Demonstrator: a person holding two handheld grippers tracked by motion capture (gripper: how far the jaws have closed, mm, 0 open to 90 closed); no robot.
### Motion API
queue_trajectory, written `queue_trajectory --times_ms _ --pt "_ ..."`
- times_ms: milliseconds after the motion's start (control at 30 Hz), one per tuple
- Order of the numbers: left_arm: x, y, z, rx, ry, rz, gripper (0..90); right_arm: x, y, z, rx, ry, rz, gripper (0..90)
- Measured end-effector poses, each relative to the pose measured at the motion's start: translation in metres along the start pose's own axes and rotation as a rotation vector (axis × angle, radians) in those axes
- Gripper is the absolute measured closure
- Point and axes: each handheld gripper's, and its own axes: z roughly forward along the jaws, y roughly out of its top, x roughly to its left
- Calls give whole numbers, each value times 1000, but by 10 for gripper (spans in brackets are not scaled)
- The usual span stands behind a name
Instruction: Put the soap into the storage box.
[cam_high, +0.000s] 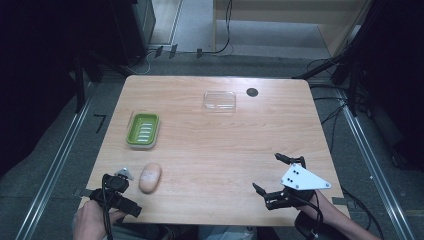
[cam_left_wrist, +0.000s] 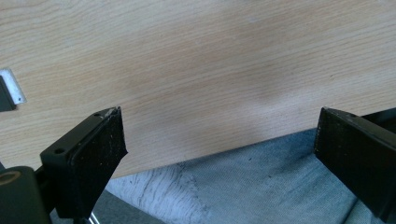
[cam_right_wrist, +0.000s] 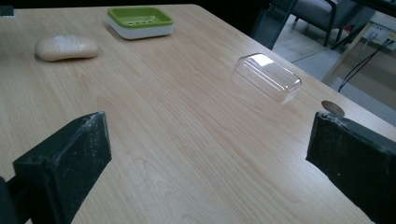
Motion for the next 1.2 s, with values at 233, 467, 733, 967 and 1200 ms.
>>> queue_trajectory --times_ms 233,467,733,967,1200 --pt "0 0 2 0 -14 -3 28 0 1 1 -2 7 -2 0" --pt "-5 9 1 3 -13 13 28 -3 -1 5 9 8 2 0" --pt "-12 12 1 -5 -28 22 28 1 2 4 1 13 -9 0" --pt "-16 16 -4 -41 -62 21 28 4 4 7 5 20 -21 0" --pt "-20 26 -9 -67 -59 11 14 3 5 10 3 29 -26 0"
